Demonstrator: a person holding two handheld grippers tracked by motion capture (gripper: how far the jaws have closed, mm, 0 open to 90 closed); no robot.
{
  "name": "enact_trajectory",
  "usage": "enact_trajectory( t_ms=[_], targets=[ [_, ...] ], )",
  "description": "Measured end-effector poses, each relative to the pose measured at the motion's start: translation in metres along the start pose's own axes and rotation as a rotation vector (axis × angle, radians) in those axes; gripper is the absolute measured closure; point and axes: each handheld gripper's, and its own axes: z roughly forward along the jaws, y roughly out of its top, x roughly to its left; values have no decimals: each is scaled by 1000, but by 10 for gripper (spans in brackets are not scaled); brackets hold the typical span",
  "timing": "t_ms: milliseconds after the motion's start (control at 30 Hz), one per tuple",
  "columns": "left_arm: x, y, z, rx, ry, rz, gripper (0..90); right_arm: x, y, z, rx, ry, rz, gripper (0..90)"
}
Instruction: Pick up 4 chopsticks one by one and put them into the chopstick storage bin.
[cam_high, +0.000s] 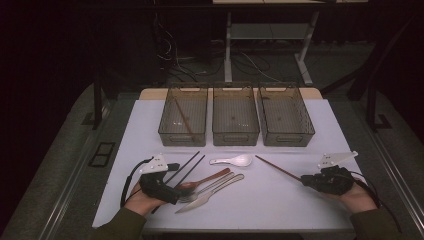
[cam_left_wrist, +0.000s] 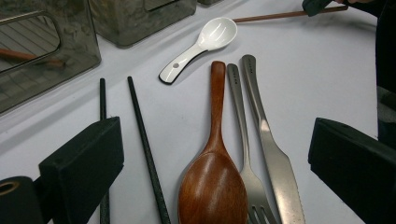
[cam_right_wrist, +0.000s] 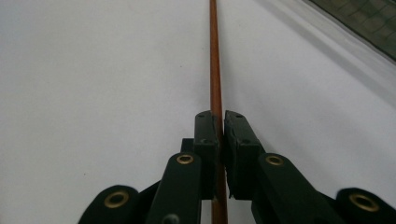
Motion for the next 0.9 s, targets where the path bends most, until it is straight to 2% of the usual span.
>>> enact_trajectory(
  t_ms=[433, 700, 900],
  targets=[
    [0, 0, 0, 2, -2, 2, 24, -2, 4, -10, -81, 17, 10, 834],
    [2, -1, 0, -6, 0, -14, 24, -3, 11, -16, -123, 34, 10, 834],
    [1, -2, 3, -3, -10, 3, 22, -2, 19, -19, -149, 44, -6, 834]
  ],
)
